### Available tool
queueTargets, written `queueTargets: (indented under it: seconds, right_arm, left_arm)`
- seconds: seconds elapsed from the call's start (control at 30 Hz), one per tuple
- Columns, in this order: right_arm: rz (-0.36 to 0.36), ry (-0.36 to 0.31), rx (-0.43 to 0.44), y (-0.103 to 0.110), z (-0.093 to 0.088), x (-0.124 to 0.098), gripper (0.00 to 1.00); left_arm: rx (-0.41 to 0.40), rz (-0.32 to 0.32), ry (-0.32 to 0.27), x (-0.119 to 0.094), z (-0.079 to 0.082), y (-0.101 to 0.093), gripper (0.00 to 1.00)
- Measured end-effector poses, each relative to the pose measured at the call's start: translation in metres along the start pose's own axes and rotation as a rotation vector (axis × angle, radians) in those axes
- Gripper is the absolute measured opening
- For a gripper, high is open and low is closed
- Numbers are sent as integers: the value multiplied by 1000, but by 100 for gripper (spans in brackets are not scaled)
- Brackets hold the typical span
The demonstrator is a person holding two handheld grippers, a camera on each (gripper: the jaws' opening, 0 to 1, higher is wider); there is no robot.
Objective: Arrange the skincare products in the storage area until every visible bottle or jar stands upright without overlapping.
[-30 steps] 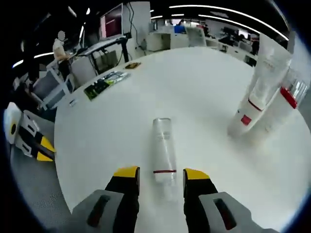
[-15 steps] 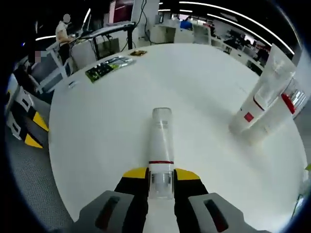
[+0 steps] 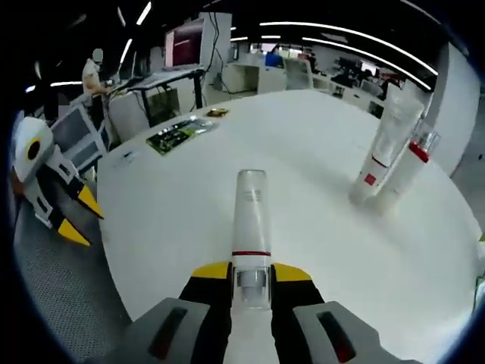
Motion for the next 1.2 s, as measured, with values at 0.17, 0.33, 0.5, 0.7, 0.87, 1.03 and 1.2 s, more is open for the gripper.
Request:
queueTargets:
  seconds: [0.17, 0.33, 0.5, 0.7, 0.87, 1.03, 1.2]
  right_arm:
    - [28, -33, 37, 18, -9, -13, 13]
    - [28, -57, 49, 28, -17, -30, 13]
    - [47, -86, 56, 36, -21, -43, 13]
    - [84, -125, -42, 47, -7, -53, 13]
    - [113, -154, -133, 55, 9, -58, 13]
    - [140, -188, -167, 58, 23, -63, 13]
    - [157, -215, -207, 59, 34, -67, 13]
  left_arm:
    - [-25, -28, -26, 0, 2, -2, 21]
    - [-45, -43, -30, -2, 3, -1, 21]
    - [-121, -63, -77, -4, 7, 1, 24]
    - [-240, -123, -104, -6, 8, 3, 29]
    - [-194, -185, -121, -6, 11, -2, 34]
    - [-187, -203, -175, -12, 16, 1, 37]
    - [-404, -273, -235, -18, 20, 10, 22]
Point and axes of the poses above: the point that each gripper's makers call its tool centre point, and the gripper's own axes: x roughly forward along the fingers, y roughly to its left, z roughly out of its top, the point moved 8 cm from there along -x, roughly backward along the fingers, and after that the axes turned 7 degrees about x, right-handed, at the moved point
